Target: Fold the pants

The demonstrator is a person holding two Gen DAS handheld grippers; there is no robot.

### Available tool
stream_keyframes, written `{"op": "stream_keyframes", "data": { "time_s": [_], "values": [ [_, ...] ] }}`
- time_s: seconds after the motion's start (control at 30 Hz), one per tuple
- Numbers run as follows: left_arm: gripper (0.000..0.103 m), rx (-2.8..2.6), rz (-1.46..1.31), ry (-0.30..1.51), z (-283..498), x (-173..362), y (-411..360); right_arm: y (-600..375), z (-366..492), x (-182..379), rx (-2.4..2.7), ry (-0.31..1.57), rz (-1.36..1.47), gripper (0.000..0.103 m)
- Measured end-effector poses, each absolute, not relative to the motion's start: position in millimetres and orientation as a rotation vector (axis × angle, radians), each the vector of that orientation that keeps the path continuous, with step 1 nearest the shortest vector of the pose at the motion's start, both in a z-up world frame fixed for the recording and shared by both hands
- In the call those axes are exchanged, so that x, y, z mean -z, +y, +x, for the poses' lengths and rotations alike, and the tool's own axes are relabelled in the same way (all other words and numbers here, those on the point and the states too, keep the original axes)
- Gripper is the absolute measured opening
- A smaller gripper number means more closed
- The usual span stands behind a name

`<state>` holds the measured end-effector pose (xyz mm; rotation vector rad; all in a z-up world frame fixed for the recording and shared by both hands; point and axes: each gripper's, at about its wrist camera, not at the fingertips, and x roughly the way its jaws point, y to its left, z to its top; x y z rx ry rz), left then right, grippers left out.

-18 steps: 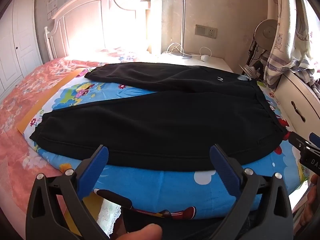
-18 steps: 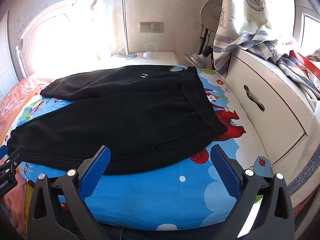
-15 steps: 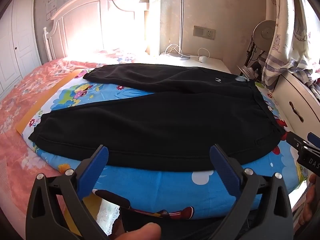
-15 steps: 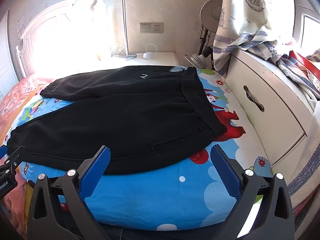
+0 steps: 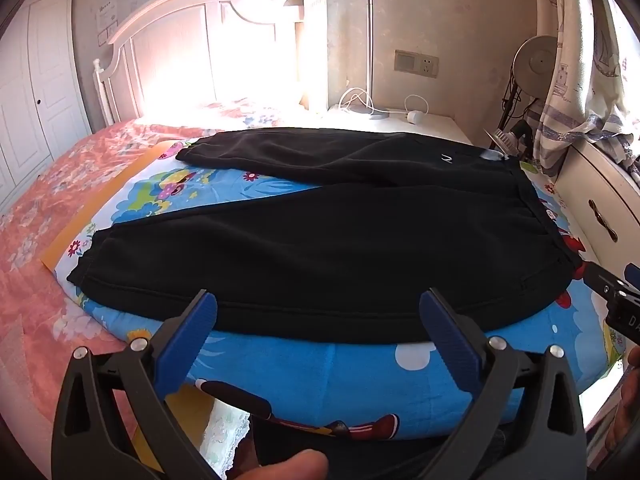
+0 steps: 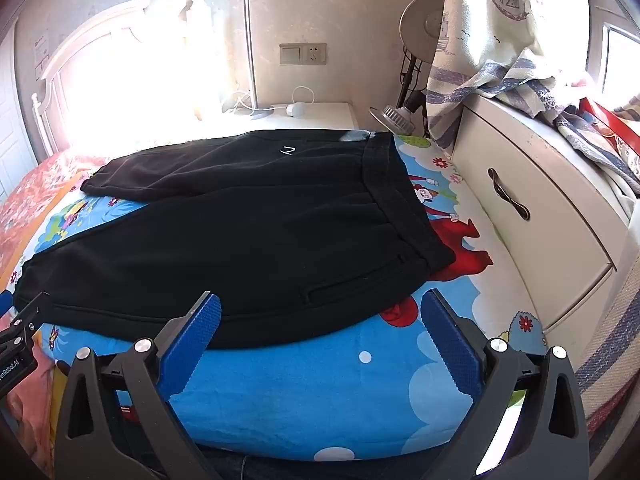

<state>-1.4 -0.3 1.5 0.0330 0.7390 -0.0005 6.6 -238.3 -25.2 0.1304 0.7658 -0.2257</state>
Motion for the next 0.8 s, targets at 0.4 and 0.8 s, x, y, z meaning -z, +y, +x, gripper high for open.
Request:
{"op": "stream_keyframes", "data": {
  "time_s": [0.4,0.8],
  "values": [
    [0.101,-0.011,0.029,0.736,-0.2,-3.2,1.1,-236.1,7.0,28.4,0.215,0.769,0.124,0.097],
    [0.101,-0.011,0.031,0.735,-0.2,-3.4,1.6,-236.2,7.1,28.6,0.215,0.768,0.124,0.097]
  ]
}}
